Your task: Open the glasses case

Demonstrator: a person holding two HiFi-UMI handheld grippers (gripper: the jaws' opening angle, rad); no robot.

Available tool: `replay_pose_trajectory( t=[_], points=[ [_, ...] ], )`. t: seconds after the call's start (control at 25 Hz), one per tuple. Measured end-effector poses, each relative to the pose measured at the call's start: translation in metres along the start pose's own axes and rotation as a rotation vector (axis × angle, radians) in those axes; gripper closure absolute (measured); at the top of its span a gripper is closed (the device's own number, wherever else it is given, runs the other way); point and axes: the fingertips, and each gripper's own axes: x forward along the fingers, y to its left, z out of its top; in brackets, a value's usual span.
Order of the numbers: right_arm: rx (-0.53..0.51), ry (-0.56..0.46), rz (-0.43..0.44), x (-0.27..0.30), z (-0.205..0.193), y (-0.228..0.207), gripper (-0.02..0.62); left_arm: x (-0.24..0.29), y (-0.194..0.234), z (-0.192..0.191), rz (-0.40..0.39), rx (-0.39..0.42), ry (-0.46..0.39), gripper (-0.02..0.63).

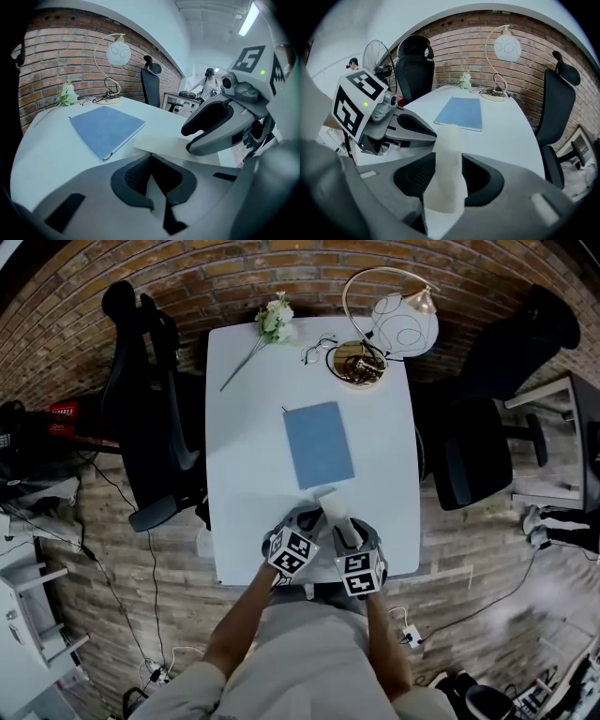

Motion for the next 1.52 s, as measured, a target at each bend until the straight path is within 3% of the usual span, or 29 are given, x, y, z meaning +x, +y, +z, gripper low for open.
replay_pose_trajectory(
  t=[0.16, 0.36, 0.52, 0.64, 0.72, 1.52],
  points=[
    [-0.062, 0.020, 0.027, 0.008, -0.002, 0.016, 0.330, 0.000, 0.001, 0.000, 0.002, -0.001, -0.002, 0.604],
    [-0.115, 0.074, -0.018, 0.019, -0.012, 0.017, 0.232, -0.001, 0.001, 0.000, 0.000, 0.000, -0.001, 0.604],
    [-0.117, 0.108, -0.029, 0.025, -0.020, 0.015, 0.229, -0.001, 0.001, 0.000, 0.000, 0.000, 0.001, 0.604],
    [-0.092, 0.100, -0.036, 0.025, -0.020, 0.011, 0.234, -0.001, 0.000, 0.000, 0.000, 0.000, 0.000, 0.604],
    [-0.087, 0.095, -0.029, 0.024, -0.020, 0.011, 0.273, -0.001, 0.001, 0.000, 0.001, 0.000, 0.000, 0.604],
    [-0.010, 0.025, -0.005, 0.008, -0.009, 0.004, 0.308, 0.000, 0.001, 0.000, -0.003, 0.004, 0.003, 0.604]
  ],
)
